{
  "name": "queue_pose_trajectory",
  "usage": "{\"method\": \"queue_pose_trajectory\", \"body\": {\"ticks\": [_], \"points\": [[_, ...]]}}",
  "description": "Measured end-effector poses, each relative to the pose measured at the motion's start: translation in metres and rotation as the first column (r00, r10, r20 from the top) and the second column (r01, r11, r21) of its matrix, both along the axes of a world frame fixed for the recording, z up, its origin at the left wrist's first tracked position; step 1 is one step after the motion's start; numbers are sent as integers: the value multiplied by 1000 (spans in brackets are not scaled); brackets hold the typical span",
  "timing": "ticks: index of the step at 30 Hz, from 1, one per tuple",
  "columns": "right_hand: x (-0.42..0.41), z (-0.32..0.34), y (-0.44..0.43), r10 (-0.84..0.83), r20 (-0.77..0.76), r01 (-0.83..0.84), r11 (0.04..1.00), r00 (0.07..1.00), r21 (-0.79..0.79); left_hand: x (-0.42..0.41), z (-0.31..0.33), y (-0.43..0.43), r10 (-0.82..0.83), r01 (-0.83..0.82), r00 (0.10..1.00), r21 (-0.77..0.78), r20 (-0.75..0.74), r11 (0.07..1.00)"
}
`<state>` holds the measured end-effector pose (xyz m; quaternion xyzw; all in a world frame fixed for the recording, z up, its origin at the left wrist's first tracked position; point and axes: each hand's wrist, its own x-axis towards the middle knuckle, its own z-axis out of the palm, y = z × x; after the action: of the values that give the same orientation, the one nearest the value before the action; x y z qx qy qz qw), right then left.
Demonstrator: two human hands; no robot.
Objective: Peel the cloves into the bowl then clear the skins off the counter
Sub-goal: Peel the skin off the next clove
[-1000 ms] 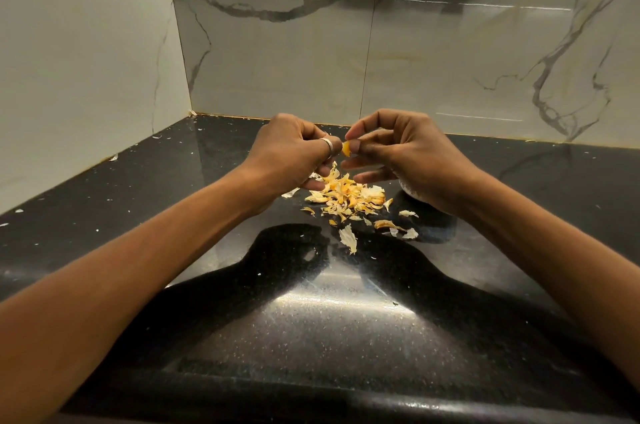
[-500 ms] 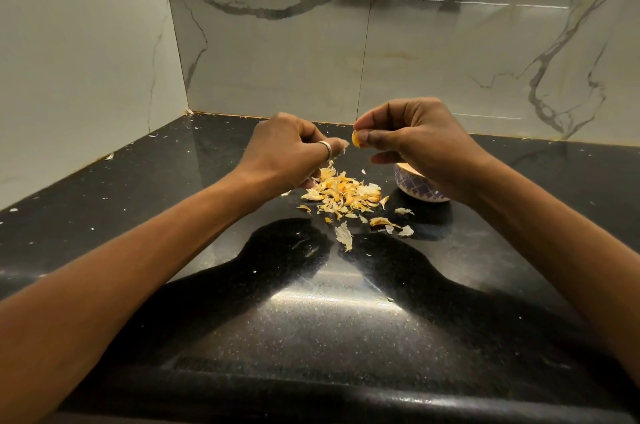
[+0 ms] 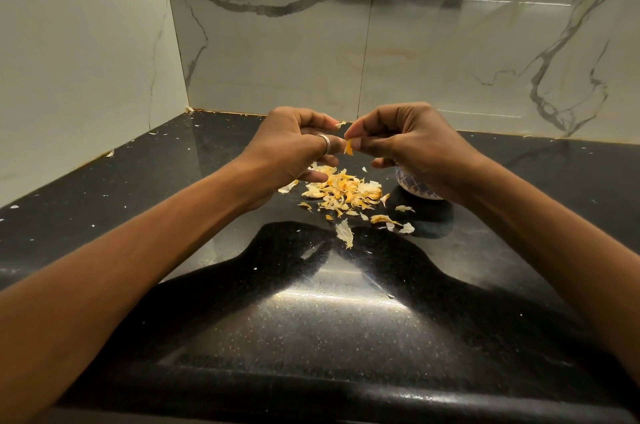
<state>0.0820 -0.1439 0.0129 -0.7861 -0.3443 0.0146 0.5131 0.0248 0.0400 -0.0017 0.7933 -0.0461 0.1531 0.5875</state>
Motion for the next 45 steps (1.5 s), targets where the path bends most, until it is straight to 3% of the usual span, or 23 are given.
{"method": "queue_pose_trajectory", "body": {"ticks": [17, 22, 31, 38, 45], "points": [[-2, -1, 1, 11, 2, -11, 999, 1000, 35, -1, 0, 0, 6, -6, 1000, 6, -3, 1000], [0, 1, -1, -8, -2, 8, 998, 1000, 60, 1, -2, 1, -10, 12, 1000, 82, -17, 997], [0, 2, -3, -22, -10, 22, 998, 1000, 55, 5, -8, 3, 117, -164, 983, 391, 140, 906], [1, 2, -3, -29, -8, 29, 998, 1000, 48, 6, -8, 6, 90, -159, 982, 471, 165, 868], [1, 1, -1, -39, -11, 39, 999, 999, 33, 7, -8, 6, 122, -207, 968, 426, 217, 881]]}}
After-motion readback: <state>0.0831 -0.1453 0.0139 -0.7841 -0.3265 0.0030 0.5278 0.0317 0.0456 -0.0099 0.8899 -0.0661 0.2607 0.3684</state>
